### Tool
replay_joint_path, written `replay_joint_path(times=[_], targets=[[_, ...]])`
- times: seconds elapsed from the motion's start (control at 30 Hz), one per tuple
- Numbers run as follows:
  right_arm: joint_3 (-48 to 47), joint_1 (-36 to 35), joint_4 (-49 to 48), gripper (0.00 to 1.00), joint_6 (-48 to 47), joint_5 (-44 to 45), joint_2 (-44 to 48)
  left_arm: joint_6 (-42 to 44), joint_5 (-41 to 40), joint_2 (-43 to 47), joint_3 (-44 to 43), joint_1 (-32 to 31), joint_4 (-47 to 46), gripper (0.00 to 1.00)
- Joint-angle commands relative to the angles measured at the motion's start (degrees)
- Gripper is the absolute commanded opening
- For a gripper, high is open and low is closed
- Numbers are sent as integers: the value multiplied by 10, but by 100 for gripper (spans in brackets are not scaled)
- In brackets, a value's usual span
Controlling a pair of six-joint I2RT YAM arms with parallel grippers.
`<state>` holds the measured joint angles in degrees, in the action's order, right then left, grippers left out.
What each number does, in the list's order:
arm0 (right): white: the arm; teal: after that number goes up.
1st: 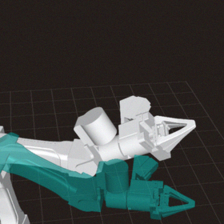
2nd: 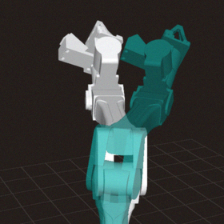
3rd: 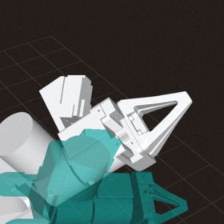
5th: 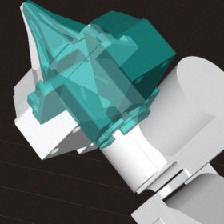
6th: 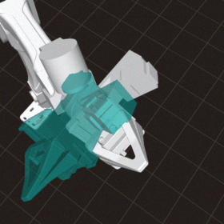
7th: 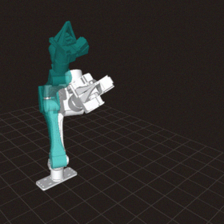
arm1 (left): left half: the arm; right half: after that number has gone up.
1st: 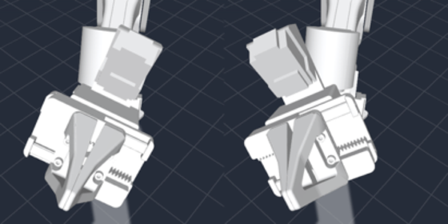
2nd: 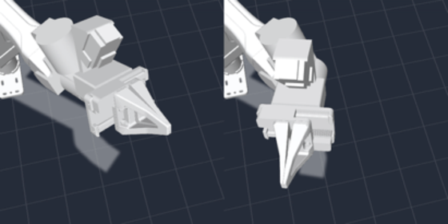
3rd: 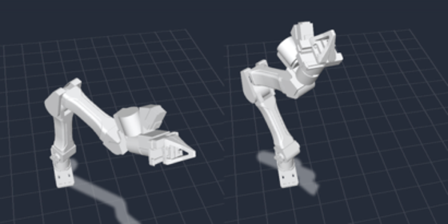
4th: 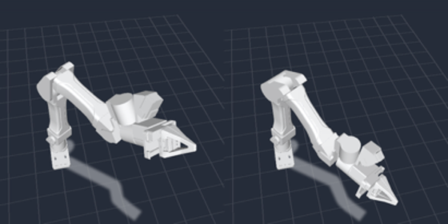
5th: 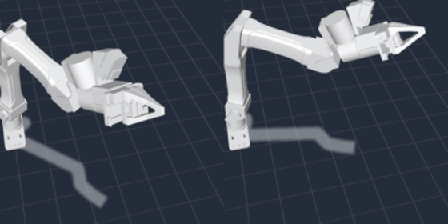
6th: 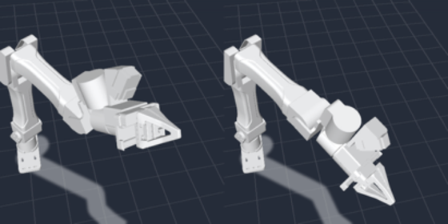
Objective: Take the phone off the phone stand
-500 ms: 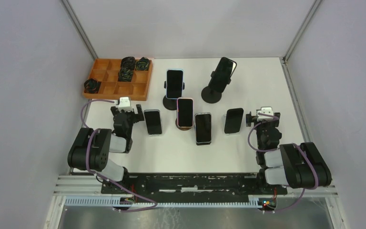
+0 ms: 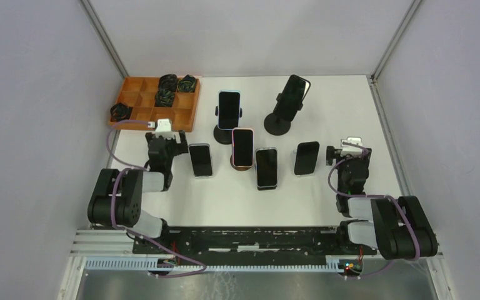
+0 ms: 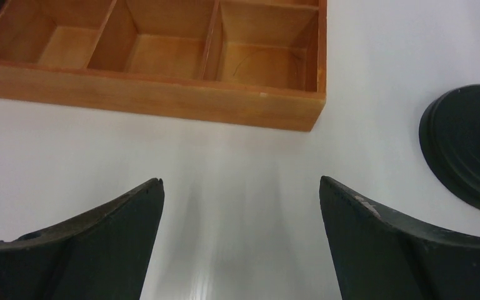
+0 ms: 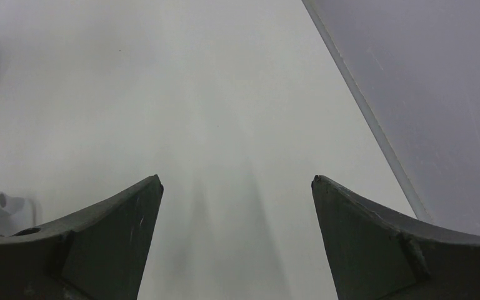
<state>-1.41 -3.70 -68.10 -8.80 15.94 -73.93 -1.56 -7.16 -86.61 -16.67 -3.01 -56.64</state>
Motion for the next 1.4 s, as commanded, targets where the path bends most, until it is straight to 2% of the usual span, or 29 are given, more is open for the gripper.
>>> replay_joint_path(times=[0.0,0.07,0.2,0.27,0.33,0.5,0.63,0.73,0.83,1.03,1.37], targets=[[-94,-2,239,98,66,65,47,52,63,32,-173,9,296,100],[-113,-2,299,98,121,76,83,48,104,33,-231,22,410,100],[-145,-1,396,98,232,61,150,25,175,101,-237,79,447,100],[-171,2,478,98,312,71,179,35,194,151,-242,89,477,100],[-202,4,550,98,341,71,197,42,213,175,-267,97,531,100],[-227,1,619,98,272,-25,250,71,279,168,-396,113,740,100],[-243,-26,704,98,254,-3,312,73,312,162,-484,115,834,100],[-240,-53,721,98,240,-14,367,72,339,170,-517,116,876,100],[-249,-87,733,98,215,-53,385,68,359,171,-544,116,913,100],[-273,-146,735,98,165,-98,354,67,350,176,-569,117,966,100],[-272,-209,693,98,134,-110,300,66,386,177,-584,116,997,100]])
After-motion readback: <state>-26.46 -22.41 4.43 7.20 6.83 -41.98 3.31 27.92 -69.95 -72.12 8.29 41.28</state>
